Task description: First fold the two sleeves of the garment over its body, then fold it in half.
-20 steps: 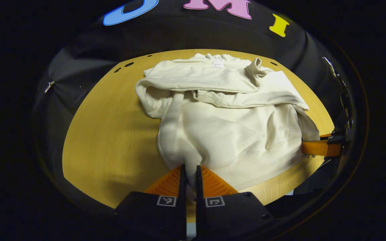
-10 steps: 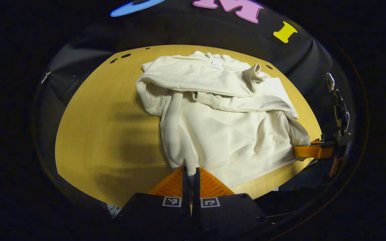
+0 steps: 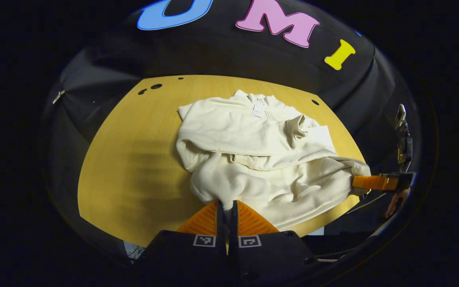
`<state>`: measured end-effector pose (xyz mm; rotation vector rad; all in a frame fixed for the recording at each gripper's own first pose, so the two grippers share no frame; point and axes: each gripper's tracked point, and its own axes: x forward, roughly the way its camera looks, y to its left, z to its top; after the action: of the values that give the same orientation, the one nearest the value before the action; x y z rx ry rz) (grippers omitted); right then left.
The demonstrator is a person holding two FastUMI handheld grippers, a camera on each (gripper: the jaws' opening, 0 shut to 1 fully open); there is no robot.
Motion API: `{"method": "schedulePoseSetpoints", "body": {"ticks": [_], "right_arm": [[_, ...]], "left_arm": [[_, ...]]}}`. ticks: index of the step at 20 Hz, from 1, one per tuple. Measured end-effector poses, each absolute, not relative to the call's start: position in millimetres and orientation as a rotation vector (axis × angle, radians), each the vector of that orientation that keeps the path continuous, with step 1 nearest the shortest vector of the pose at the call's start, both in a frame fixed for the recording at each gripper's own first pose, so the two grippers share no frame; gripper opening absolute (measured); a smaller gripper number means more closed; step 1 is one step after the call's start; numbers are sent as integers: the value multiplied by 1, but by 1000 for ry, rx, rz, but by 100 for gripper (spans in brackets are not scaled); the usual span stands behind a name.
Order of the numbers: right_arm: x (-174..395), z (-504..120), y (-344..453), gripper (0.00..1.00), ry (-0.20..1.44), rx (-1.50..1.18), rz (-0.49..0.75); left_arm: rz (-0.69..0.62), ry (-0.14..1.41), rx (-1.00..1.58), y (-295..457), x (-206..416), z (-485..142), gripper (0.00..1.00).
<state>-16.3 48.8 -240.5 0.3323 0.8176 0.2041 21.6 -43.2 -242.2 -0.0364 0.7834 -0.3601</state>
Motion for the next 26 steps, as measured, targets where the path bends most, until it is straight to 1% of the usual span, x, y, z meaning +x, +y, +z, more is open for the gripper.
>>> {"method": "schedulePoseSetpoints", "body": {"ticks": [3,9,13,16,22,26], "right_arm": [[-2,-235,53,15,809,318,206],[9,-241,61,15,826,287,225],[18,-239,62,15,819,282,265],[30,-233,59,16,813,300,288],[68,-222,62,15,770,301,317],[103,-227,57,15,735,321,278]], "left_arm": [[-380,769,3,-50,40,-244,6],[-366,765,-76,-45,61,-257,6],[-353,719,-50,-50,72,-247,7],[-320,694,-49,-54,82,-240,6],[-283,665,-57,-61,112,-238,6],[-284,633,-79,-66,142,-240,6]]}}
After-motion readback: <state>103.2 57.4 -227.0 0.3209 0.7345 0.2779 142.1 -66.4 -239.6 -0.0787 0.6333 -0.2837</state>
